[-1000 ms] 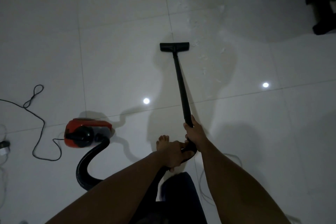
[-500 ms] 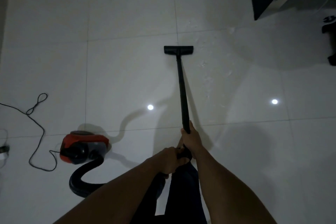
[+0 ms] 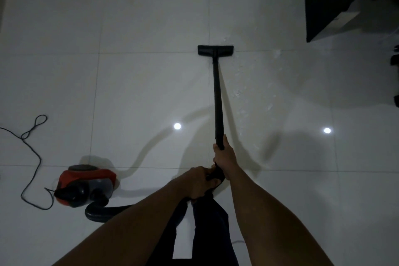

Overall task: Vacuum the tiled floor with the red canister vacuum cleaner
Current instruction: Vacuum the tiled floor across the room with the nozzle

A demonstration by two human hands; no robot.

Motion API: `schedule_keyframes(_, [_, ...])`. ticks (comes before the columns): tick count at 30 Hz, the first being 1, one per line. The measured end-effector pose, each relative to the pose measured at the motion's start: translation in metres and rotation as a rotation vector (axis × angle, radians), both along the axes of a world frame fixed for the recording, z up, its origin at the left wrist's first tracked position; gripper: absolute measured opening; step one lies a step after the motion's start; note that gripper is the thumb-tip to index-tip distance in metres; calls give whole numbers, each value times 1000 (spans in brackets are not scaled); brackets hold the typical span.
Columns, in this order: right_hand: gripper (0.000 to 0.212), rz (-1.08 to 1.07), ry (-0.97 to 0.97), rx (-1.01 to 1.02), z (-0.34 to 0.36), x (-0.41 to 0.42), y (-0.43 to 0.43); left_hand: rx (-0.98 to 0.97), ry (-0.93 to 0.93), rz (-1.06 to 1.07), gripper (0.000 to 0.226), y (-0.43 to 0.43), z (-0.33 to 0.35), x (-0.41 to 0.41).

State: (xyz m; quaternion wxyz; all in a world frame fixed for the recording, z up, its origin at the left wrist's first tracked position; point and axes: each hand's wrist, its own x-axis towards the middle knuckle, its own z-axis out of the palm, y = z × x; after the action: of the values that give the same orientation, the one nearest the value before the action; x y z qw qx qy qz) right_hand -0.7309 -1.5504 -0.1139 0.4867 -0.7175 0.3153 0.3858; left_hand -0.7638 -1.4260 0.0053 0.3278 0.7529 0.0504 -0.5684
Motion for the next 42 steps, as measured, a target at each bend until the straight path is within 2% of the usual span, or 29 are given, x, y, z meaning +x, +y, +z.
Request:
schedule_keyframes(5, [70, 8, 0, -24, -4, 50, 9, 49, -47, -66, 51, 3, 9, 52])
schedule_keyframes(8, [70, 7, -5, -20, -9, 88, 16, 15, -26, -5, 52, 11, 1, 87])
schedule_keyframes(12, [70, 26, -14, -33, -9, 144, 30, 83, -22, 27, 66, 24, -1, 143])
schedule_keyframes(15, [70, 28, -17, -36, -8, 184, 42, 83, -19, -40, 63, 38, -3, 183])
schedule_keyframes(19, [71, 16, -3, -36, -4, 236, 68, 79, -67, -122, 84, 69, -23, 229])
schedule_keyframes(23, [70, -9, 3, -16, -2, 281, 88, 8, -75, -52, 57, 92, -25, 272])
schedule_keyframes(26, [70, -13, -2, -6, 1, 315, 99, -24, -92, 2, 50, 102, -21, 305])
schedule_keyframes(38, [65, 20, -46, 58, -24, 447, 112, -49, -52, 104, 57, 115, -61, 421])
schedule_keyframes(42, [66, -19, -4, 73, -34, 485, 114, -31, -30, 162, 62, 117, -72, 457])
